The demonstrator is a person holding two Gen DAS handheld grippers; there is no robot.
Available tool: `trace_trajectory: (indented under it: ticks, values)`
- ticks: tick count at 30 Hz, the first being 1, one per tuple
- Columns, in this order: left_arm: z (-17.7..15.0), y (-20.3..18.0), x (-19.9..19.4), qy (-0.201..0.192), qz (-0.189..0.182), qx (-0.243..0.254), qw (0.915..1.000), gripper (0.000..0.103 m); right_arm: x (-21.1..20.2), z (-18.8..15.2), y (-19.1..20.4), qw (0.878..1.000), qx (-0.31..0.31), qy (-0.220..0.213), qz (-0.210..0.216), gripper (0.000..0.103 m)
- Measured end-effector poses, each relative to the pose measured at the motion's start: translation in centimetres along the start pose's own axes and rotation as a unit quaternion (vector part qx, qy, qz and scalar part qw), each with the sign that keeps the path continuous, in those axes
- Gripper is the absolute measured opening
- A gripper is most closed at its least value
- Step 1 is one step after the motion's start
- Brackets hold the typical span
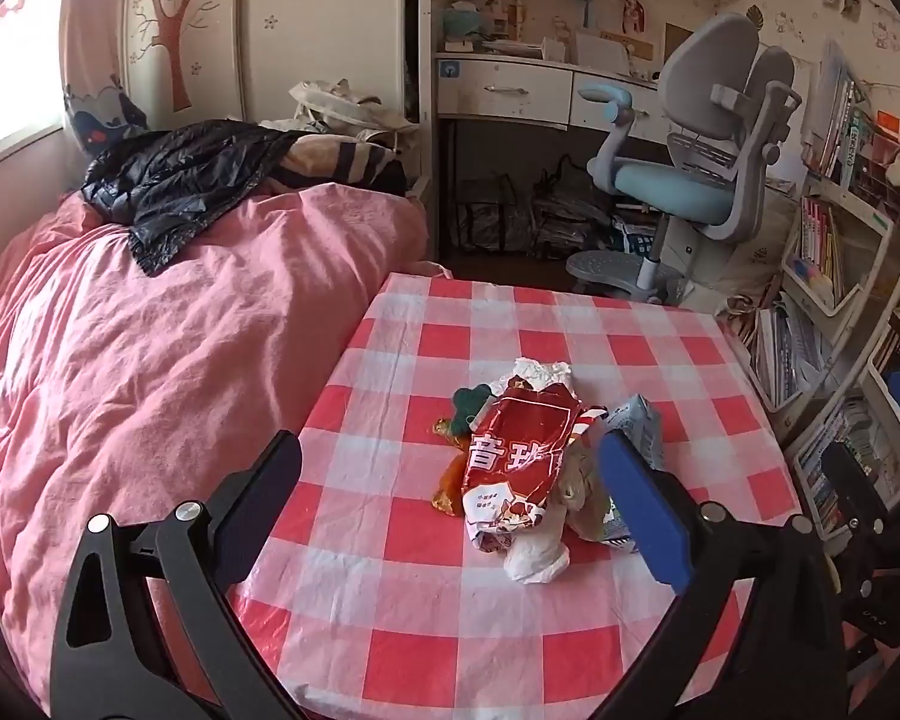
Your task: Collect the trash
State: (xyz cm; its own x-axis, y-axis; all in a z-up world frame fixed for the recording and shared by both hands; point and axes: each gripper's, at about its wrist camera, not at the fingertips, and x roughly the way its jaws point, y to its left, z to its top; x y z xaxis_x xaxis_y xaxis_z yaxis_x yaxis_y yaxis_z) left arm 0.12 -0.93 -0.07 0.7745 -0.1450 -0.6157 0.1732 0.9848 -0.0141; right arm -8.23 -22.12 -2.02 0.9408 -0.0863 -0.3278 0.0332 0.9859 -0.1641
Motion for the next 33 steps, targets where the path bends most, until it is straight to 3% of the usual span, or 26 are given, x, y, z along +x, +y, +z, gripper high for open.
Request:
trace_trajectory:
  ticks: [33]
  values:
    - [-0.4, 0.7, 1.3, 0.014, 0.004, -0.007, 0.9999, 0.096, 0.4, -0.2, 1.3, 0.999, -0.032, 0.009, 0.009, 0.096]
